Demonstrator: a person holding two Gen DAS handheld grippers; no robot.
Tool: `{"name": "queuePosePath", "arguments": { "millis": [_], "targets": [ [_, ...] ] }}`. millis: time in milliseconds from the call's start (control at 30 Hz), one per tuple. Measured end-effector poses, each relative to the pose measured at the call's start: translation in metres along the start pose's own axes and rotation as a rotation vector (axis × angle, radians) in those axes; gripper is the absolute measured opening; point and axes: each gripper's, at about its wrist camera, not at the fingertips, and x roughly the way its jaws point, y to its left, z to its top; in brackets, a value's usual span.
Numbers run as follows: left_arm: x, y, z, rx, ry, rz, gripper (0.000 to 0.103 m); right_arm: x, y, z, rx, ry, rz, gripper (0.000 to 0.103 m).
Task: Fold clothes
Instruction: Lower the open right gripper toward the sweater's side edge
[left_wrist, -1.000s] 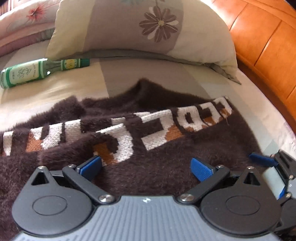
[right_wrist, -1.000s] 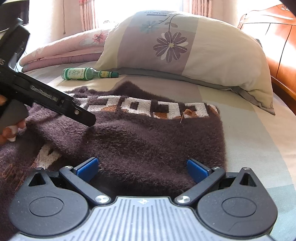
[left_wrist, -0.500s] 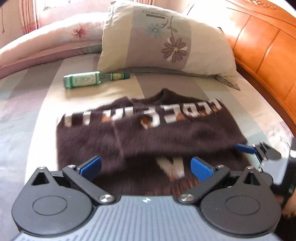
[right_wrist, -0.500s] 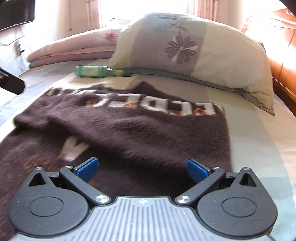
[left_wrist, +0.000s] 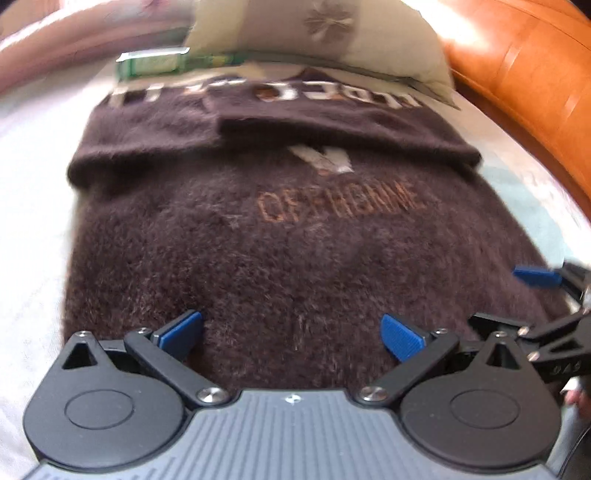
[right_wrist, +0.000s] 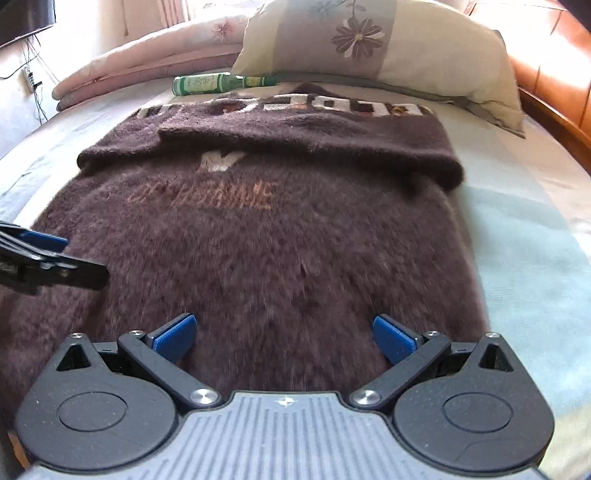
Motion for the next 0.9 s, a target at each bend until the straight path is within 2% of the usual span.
{"name": "queuePosePath", "arguments": {
  "millis": [133, 233, 300, 433, 533, 633, 700, 900],
  "targets": [
    [-0.006, 0.008, 0.015, 0.027, -0.011, -0.014, 0.102, -0.010, -0.001, -0.010, -0.022, 0.009, -0.002, 0.103],
    [-0.010, 0.012, 0.040, 0.075, -0.102, 0.012, 0.102, -0.012, -0.006, 0.000, 0.018, 0.058, 0.009, 0.103],
    [-0.005, 0.019, 0.062, 0.096, -0.154, -0.003, 0.102, -0.014, -0.014, 0.015, 0.084, 0.056, 0.045, 0.103],
    [0.017, 0.040, 0.098, 0.065, -0.187, -0.071, 0.102, -0.009, -0.031, 0.079, 0.092, 0.011, 0.099, 0.103],
    [0.030, 0.062, 0.105, 0.042, -0.228, -0.091, 0.102, 0.007, -0.042, 0.139, 0.057, -0.020, 0.145, 0.103],
    [0.041, 0.091, 0.101, -0.030, -0.235, -0.095, 0.102, 0.041, -0.050, 0.196, 0.050, -0.013, 0.233, 0.103],
    [0.043, 0.108, 0.102, -0.109, -0.218, -0.054, 0.102, 0.070, -0.053, 0.227, 0.062, -0.020, 0.285, 0.103],
    [0.033, 0.134, 0.100, -0.154, -0.233, -0.015, 0.102, 0.173, -0.053, 0.277, 0.158, 0.002, 0.374, 0.103]
  ]
}}
